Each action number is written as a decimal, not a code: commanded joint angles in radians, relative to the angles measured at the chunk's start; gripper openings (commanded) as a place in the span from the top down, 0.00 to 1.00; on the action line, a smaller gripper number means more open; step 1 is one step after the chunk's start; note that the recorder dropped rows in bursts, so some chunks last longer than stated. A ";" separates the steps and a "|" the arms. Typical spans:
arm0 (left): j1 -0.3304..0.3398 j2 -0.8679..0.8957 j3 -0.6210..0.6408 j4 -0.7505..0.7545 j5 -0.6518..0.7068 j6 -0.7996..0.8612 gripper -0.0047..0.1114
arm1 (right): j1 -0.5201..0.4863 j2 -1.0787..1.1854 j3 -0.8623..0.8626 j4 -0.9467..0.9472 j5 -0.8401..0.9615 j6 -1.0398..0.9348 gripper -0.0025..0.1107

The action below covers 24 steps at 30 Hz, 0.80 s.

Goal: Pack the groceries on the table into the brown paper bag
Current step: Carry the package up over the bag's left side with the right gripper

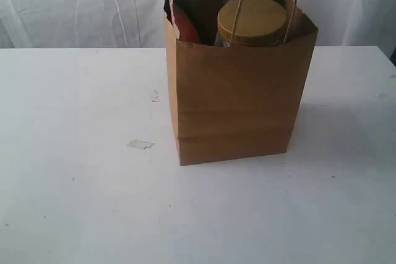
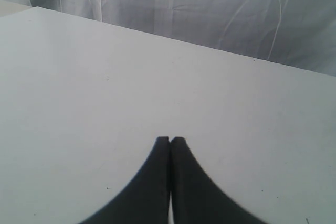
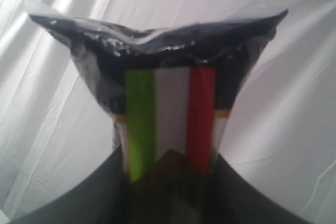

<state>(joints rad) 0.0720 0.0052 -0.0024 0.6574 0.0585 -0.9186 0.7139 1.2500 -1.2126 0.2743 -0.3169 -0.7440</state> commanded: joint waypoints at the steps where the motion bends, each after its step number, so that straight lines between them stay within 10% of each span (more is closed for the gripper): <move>1: -0.007 -0.005 0.002 0.009 -0.006 0.002 0.96 | -0.007 0.003 -0.022 -0.013 -0.144 -0.006 0.98; 24: -0.007 -0.005 0.002 0.009 -0.006 0.002 0.96 | -0.039 0.220 -0.024 -0.013 -0.403 0.045 0.98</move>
<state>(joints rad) 0.0720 0.0052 -0.0024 0.6574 0.0568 -0.9186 0.6952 1.4714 -1.2126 0.2768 -0.6113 -0.6836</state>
